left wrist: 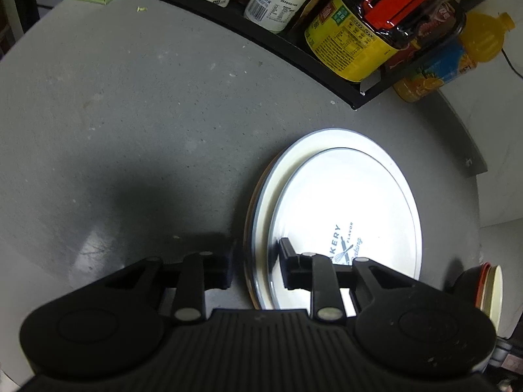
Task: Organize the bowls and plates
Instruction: 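Move both grippers from the plate stack to the cream and red bowl stack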
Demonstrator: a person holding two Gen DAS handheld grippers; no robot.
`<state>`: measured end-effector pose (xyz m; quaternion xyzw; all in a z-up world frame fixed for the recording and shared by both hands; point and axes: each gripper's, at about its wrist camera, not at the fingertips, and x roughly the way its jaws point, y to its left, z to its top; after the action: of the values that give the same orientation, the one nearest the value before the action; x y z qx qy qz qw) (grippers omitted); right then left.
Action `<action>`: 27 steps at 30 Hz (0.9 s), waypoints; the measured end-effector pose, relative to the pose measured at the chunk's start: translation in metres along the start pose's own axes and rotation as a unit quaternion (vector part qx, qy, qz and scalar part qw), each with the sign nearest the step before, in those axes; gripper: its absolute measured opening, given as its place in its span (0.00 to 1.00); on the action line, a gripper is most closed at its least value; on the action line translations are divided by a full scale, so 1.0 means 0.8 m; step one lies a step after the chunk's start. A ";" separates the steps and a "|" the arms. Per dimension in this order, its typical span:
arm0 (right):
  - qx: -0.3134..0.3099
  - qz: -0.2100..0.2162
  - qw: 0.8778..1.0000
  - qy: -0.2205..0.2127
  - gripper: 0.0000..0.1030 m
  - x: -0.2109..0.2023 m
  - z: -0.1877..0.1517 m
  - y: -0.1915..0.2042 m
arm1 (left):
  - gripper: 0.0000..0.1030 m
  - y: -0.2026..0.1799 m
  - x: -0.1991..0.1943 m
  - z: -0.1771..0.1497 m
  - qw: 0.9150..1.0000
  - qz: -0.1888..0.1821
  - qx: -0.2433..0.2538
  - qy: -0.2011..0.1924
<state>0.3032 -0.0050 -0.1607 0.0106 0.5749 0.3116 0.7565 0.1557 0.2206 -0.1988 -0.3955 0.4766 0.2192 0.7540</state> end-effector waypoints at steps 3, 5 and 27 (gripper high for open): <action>0.004 0.004 1.000 0.003 0.35 -0.001 -0.002 -0.002 | 0.26 0.000 -0.002 -0.001 1.000 0.004 0.000 0.006; 0.005 0.008 1.000 0.000 0.38 -0.007 -0.002 -0.002 | 0.30 0.000 -0.005 -0.002 1.000 0.002 -0.001 0.007; -0.054 0.054 0.993 -0.085 0.82 -0.130 0.015 -0.043 | 0.63 -0.128 -0.058 -0.028 0.997 0.019 0.042 -0.066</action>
<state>0.3140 -0.0788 -0.0796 0.0271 0.4895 0.3801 0.7843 0.1948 0.1439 -0.1232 -0.3390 0.4421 0.2392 0.7952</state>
